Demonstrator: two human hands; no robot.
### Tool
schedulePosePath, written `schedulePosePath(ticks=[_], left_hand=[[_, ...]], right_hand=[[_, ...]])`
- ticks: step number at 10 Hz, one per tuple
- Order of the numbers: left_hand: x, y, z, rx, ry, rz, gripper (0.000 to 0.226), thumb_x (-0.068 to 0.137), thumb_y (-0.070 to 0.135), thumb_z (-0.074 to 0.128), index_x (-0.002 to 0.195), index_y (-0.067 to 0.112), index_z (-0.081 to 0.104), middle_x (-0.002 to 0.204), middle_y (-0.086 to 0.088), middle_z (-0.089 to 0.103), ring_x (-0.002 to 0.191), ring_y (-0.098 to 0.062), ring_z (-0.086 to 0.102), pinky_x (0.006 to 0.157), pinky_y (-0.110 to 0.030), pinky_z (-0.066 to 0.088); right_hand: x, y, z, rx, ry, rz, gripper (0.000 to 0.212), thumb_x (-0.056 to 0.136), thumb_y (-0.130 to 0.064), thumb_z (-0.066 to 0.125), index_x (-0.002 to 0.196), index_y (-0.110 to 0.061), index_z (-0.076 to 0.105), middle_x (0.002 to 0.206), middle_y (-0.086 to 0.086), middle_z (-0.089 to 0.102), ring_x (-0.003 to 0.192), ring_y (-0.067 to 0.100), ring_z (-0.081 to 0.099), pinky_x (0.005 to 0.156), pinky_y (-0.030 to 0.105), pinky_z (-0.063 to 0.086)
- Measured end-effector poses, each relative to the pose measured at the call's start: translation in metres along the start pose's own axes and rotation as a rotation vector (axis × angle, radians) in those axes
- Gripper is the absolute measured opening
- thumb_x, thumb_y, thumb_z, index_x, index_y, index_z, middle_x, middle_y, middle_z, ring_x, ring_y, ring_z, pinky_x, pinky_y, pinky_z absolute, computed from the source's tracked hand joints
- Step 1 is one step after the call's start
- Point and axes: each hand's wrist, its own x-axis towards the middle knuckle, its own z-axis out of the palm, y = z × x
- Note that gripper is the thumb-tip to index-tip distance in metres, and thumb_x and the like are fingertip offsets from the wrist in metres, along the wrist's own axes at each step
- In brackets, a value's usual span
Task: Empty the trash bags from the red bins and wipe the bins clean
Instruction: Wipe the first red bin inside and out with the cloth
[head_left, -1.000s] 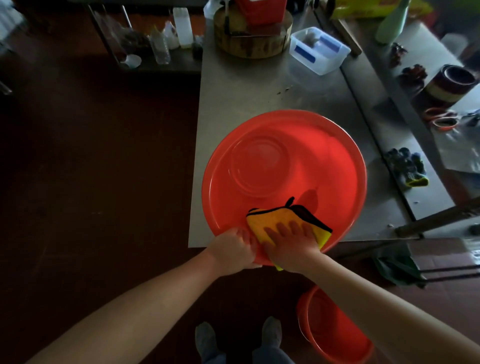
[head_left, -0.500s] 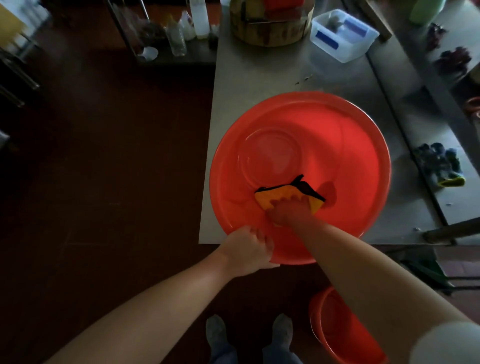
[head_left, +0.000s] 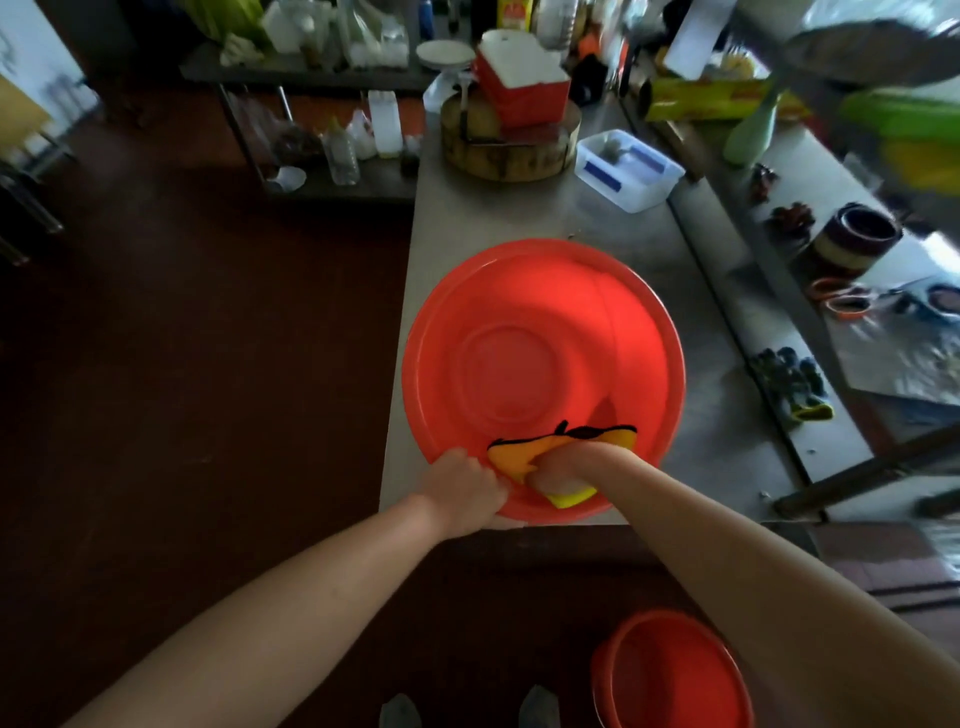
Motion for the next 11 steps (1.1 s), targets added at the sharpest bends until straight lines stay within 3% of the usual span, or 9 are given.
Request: schedulePosePath(ticks=[1, 2, 3, 4, 5, 7, 8, 10, 11], left_hand=[[0.002, -0.014, -0.009, 0.059, -0.029, -0.018, 0.061, 0.096, 0.070, 0.035, 0.086, 0.018, 0.065, 0.079, -0.003, 0.069, 0.074, -0.027, 0.066, 0.071, -0.037, 0.038], [0.006, -0.025, -0.015, 0.103, -0.065, -0.008, 0.067, 0.090, 0.077, 0.034, 0.091, 0.018, 0.067, 0.083, -0.005, 0.071, 0.079, -0.027, 0.068, 0.080, -0.040, 0.043], [0.007, -0.040, -0.027, 0.141, -0.043, -0.004, 0.072, 0.086, 0.082, 0.032, 0.097, 0.019, 0.067, 0.092, -0.005, 0.073, 0.089, -0.028, 0.070, 0.093, -0.043, 0.043], [0.006, -0.049, -0.035, 0.132, 0.023, -0.004, 0.073, 0.085, 0.082, 0.031, 0.103, 0.020, 0.067, 0.099, -0.003, 0.074, 0.097, -0.027, 0.069, 0.100, -0.043, 0.042], [0.006, -0.061, -0.044, 0.068, 0.068, -0.008, 0.065, 0.088, 0.076, 0.037, 0.110, 0.022, 0.066, 0.103, 0.002, 0.073, 0.105, -0.020, 0.066, 0.100, -0.039, 0.041], [-0.002, -0.073, -0.043, -0.062, -0.021, -0.092, 0.065, 0.090, 0.074, 0.038, 0.121, 0.021, 0.060, 0.111, 0.003, 0.070, 0.111, -0.018, 0.062, 0.104, -0.036, 0.039], [-0.004, -0.075, -0.044, -0.059, -0.038, -0.119, 0.067, 0.091, 0.074, 0.036, 0.124, 0.021, 0.059, 0.112, 0.002, 0.068, 0.111, -0.019, 0.060, 0.105, -0.036, 0.037], [-0.002, -0.080, -0.048, -0.045, -0.075, -0.143, 0.069, 0.089, 0.076, 0.033, 0.123, 0.022, 0.058, 0.110, 0.003, 0.067, 0.112, -0.019, 0.059, 0.108, -0.038, 0.036], [0.001, -0.082, -0.054, -0.057, -0.121, -0.135, 0.070, 0.089, 0.076, 0.033, 0.124, 0.021, 0.057, 0.112, 0.002, 0.066, 0.114, -0.020, 0.058, 0.109, -0.039, 0.034]], right_hand=[[-0.039, 0.010, 0.006, -0.452, 0.362, -0.161, 0.061, 0.098, -0.057, 0.021, 0.111, -0.015, 0.062, 0.097, 0.018, 0.065, 0.076, 0.024, 0.053, 0.082, 0.041, 0.045], [-0.050, 0.006, 0.012, -0.526, 0.276, -0.115, 0.049, 0.092, -0.043, 0.029, 0.100, -0.012, 0.067, 0.073, 0.022, 0.059, 0.072, 0.032, 0.058, 0.086, 0.056, 0.046], [-0.068, -0.006, 0.023, -1.286, 0.066, -0.251, 0.054, 0.084, -0.058, 0.043, 0.108, -0.018, 0.070, 0.097, 0.024, 0.059, 0.106, 0.046, 0.057, 0.104, 0.059, 0.036], [-0.069, -0.014, 0.027, -2.710, 0.026, -0.412, 0.080, 0.075, -0.081, 0.043, 0.133, -0.027, 0.061, 0.136, 0.016, 0.055, 0.133, 0.041, 0.045, 0.110, 0.050, 0.027], [-0.074, -0.011, 0.031, -3.377, 0.337, -0.797, 0.109, 0.064, -0.091, 0.017, 0.147, -0.026, 0.047, 0.150, 0.004, 0.049, 0.145, 0.035, 0.034, 0.117, 0.066, 0.005], [-0.076, -0.001, 0.047, -3.488, 0.263, -0.950, 0.078, 0.088, -0.075, 0.034, 0.132, -0.017, 0.061, 0.138, 0.006, 0.058, 0.140, 0.036, 0.041, 0.114, 0.073, 0.002], [-0.078, 0.006, 0.053, -3.477, 0.277, -0.912, 0.083, 0.083, -0.081, 0.040, 0.136, -0.019, 0.058, 0.142, 0.006, 0.056, 0.140, 0.035, 0.041, 0.116, 0.070, 0.007], [-0.101, -0.001, 0.072, -3.599, 0.061, -0.393, 0.059, 0.084, -0.060, 0.066, 0.136, -0.034, 0.054, 0.128, -0.002, 0.057, 0.122, 0.025, 0.052, 0.094, 0.037, 0.040], [-0.105, -0.008, 0.072, -3.675, -0.029, -0.566, 0.043, 0.085, -0.034, 0.070, 0.127, -0.029, 0.060, 0.115, -0.002, 0.062, 0.104, 0.021, 0.057, 0.081, 0.033, 0.045]])
